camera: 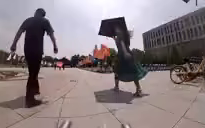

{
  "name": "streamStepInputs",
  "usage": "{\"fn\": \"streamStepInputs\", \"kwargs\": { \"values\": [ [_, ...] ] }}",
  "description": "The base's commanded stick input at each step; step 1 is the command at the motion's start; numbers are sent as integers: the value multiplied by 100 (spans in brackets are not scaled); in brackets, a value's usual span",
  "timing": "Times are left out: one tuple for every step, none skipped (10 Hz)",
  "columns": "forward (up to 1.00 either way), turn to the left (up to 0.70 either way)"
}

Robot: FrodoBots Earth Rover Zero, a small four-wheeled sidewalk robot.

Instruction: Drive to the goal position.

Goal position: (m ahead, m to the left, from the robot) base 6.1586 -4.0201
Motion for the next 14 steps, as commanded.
{"fn": "streamStepInputs", "kwargs": {
  "values": [
    [100,0],
    [100,-2],
    [100,-17],
    [100,-27],
    [100,-29],
    [100,-29],
    [100,-29],
    [100,-29],
    [100,-29],
    [100,-30],
    [100,-30],
    [100,-30],
    [100,-30],
    [100,-30]
  ]
}}
